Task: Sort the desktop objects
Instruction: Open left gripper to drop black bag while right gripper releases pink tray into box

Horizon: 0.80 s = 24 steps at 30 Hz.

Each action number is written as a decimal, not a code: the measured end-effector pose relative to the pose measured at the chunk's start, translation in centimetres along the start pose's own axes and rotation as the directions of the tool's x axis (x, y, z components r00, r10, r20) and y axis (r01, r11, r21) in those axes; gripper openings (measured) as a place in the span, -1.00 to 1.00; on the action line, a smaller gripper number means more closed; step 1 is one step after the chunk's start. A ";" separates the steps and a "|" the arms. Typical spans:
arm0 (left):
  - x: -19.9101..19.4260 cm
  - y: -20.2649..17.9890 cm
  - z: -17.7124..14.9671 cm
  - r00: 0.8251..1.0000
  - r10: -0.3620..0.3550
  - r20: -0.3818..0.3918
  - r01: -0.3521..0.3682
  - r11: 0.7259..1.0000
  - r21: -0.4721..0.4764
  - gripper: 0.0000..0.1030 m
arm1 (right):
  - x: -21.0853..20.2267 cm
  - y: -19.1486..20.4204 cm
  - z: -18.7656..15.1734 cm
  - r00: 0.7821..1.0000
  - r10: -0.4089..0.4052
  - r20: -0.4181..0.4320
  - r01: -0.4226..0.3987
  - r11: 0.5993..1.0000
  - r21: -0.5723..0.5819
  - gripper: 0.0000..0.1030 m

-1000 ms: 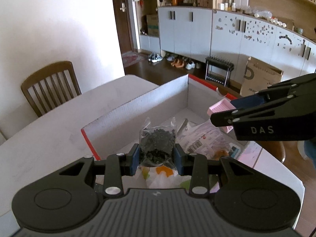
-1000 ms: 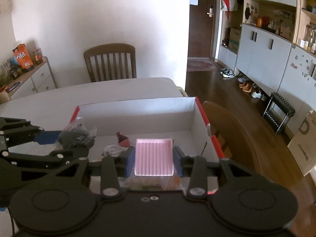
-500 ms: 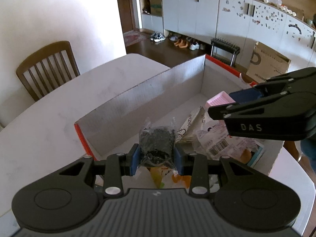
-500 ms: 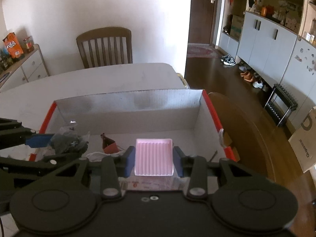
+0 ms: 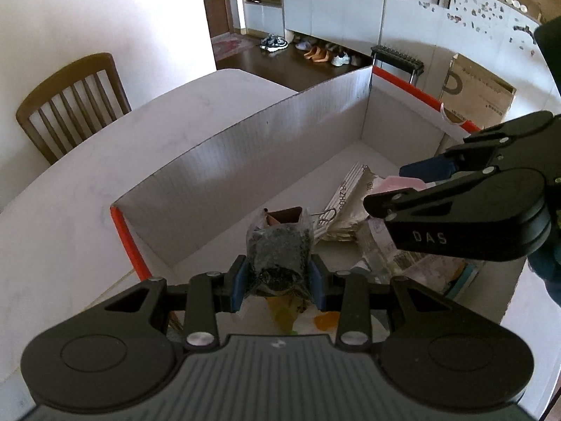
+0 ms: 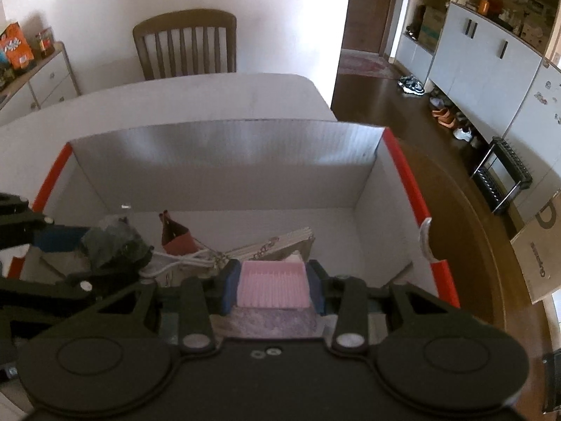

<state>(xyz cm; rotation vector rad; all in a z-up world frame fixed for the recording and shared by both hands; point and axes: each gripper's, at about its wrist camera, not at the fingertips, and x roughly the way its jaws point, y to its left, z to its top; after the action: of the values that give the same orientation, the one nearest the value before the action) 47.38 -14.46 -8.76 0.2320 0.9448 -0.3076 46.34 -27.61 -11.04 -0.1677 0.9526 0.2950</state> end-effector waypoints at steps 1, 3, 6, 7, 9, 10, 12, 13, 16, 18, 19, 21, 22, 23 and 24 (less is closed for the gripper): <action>0.0 0.0 0.0 1.000 -0.001 -0.001 0.001 1.000 0.006 -0.30 | 0.1 -0.1 0.0 1.000 0.002 -0.001 -0.002 1.000 -0.001 -0.23; 0.2 0.0 0.1 1.000 -0.004 -0.002 0.004 1.000 0.008 -0.30 | 0.2 -0.3 -0.1 1.000 0.006 -0.005 -0.006 1.000 0.003 -0.23; 0.3 -0.1 0.2 1.000 -0.006 -0.003 0.006 1.000 0.011 -0.29 | 0.2 -0.5 0.1 1.000 0.012 -0.006 -0.012 1.000 0.006 -0.21; 0.4 -0.1 0.2 1.000 -0.007 -0.003 0.007 1.000 0.011 -0.29 | 0.1 -0.5 0.1 1.000 0.012 -0.007 -0.012 1.000 0.006 -0.19; 0.3 -0.1 0.2 1.000 -0.014 -0.001 0.014 1.000 0.007 -0.28 | 0.2 -0.5 0.2 1.000 0.014 -0.008 -0.014 1.000 0.004 -0.16; 0.2 -0.1 0.2 1.000 -0.015 0.002 0.015 1.000 0.003 -0.25 | 0.1 -0.6 0.2 1.000 0.016 -0.006 -0.016 1.000 0.006 -0.12; 0.0 -0.1 0.1 1.000 -0.015 0.011 0.015 1.000 -0.012 -0.16 | -0.1 -0.8 0.2 1.000 0.028 0.002 -0.029 1.000 0.013 -0.06; -0.1 0.0 0.1 1.000 -0.018 0.016 0.019 1.000 -0.022 -0.06 | -0.2 -0.8 0.2 0.999 0.033 0.008 -0.033 0.999 0.014 0.04; -0.6 0.2 -0.1 0.999 -0.016 0.029 0.017 0.999 -0.043 0.07 | -0.9 -1.0 0.1 0.998 0.048 0.035 -0.049 0.999 0.022 0.30; -0.9 0.3 -0.2 0.999 -0.018 0.037 0.020 0.999 -0.049 0.07 | -1.4 -1.2 0.0 0.998 0.050 0.044 -0.051 0.998 0.028 0.30; -1.1 0.4 -0.2 0.999 -0.015 0.039 0.017 0.998 -0.056 0.09 | -1.6 -1.3 0.0 0.997 0.054 0.049 -0.055 0.998 0.031 0.30; -1.4 0.6 -0.2 0.999 -0.016 0.046 0.019 0.998 -0.063 0.19 | -2.2 -1.5 -0.1 0.996 0.061 0.060 -0.064 0.997 0.036 0.32; -1.5 0.6 -0.3 0.999 -0.015 0.050 0.019 0.998 -0.066 0.22 | -2.4 -1.6 0.0 0.996 0.064 0.065 -0.067 0.997 0.037 0.33; -1.7 0.6 -0.3 0.998 -0.013 0.053 0.016 0.998 -0.066 0.22 | -2.7 -1.7 0.0 0.995 0.067 0.071 -0.070 0.997 0.039 0.33; -1.9 0.7 -0.4 0.998 -0.009 0.057 0.013 0.998 -0.067 0.22 | -3.0 -1.8 0.0 0.995 0.070 0.076 -0.073 0.996 0.041 0.34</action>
<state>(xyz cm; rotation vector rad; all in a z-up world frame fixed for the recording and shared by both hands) 46.30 -13.40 -7.38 0.1554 0.8996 -0.2905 45.30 -29.84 -8.58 -0.0819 0.8912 0.3439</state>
